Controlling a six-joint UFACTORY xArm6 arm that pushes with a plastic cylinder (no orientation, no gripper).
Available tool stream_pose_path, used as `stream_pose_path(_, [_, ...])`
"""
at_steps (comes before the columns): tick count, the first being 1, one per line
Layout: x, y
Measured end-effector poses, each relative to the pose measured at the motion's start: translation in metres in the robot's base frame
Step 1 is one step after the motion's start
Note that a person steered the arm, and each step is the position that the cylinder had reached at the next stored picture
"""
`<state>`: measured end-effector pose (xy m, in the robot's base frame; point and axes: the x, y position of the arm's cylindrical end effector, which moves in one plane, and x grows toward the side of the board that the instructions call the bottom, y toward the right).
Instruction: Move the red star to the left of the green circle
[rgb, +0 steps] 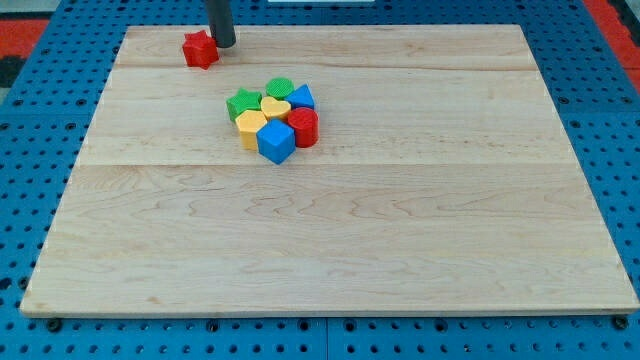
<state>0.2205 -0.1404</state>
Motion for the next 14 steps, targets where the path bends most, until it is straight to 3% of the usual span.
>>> stream_pose_path(1, [-0.028,-0.045])
stream_pose_path(2, [0.016,-0.066])
stream_pose_path(3, [0.049,-0.022])
stream_pose_path(4, [-0.005,-0.058])
stream_pose_path(5, [-0.007,-0.005])
stream_pose_path(6, [0.019,0.037])
stream_pose_path(7, [0.062,0.048])
stream_pose_path(8, [0.024,0.041])
stream_pose_path(9, [0.025,-0.002])
stream_pose_path(10, [0.052,0.014])
stream_pose_path(12, [0.064,0.033])
stream_pose_path(14, [0.079,0.097])
